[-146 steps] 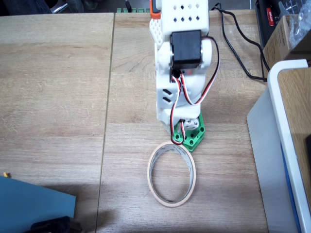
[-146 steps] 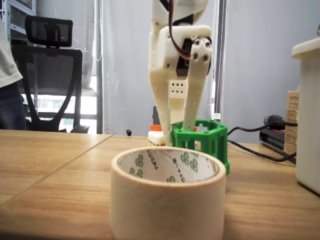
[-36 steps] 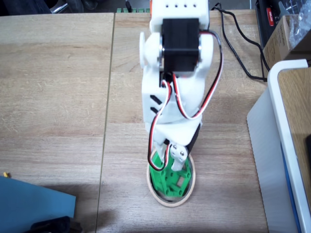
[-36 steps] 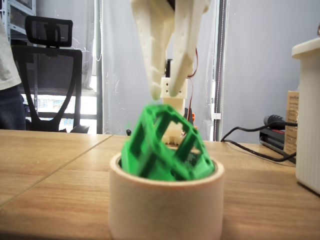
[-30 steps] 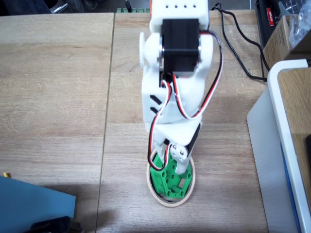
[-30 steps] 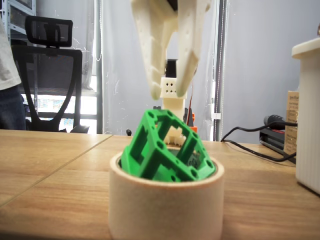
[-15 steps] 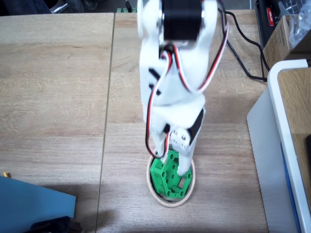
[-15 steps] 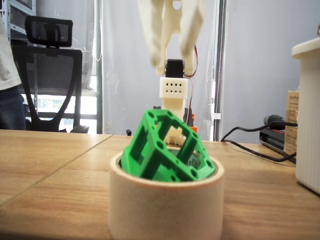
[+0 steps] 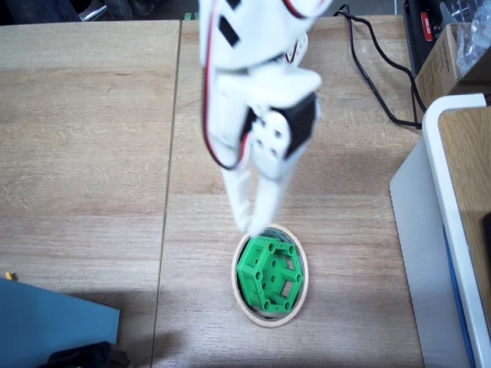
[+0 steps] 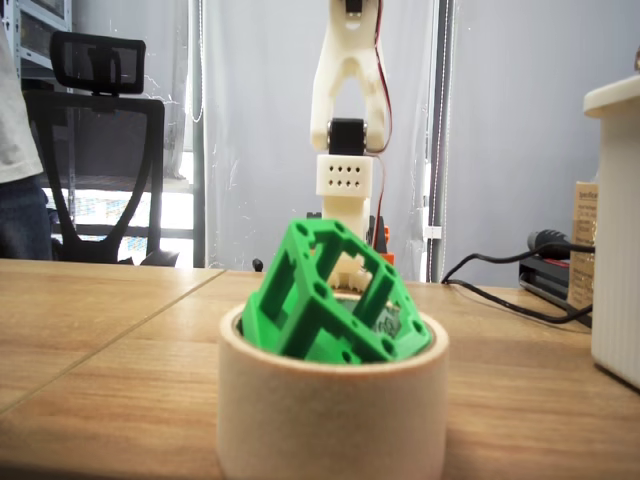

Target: Grasp a component and put it in the bin.

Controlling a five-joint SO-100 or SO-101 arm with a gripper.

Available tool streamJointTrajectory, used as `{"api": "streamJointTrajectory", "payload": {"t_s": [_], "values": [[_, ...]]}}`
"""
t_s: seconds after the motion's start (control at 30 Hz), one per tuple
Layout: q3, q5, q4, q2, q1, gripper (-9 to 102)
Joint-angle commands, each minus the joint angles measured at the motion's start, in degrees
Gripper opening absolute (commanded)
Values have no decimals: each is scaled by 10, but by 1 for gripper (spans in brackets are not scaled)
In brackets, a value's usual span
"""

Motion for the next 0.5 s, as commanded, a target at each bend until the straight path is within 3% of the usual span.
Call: {"api": "streamJointTrajectory", "payload": {"t_s": [0.0, 0.47], "values": [[47, -6, 4, 99, 49, 0], [354, -53, -4, 372, 217, 0]]}}
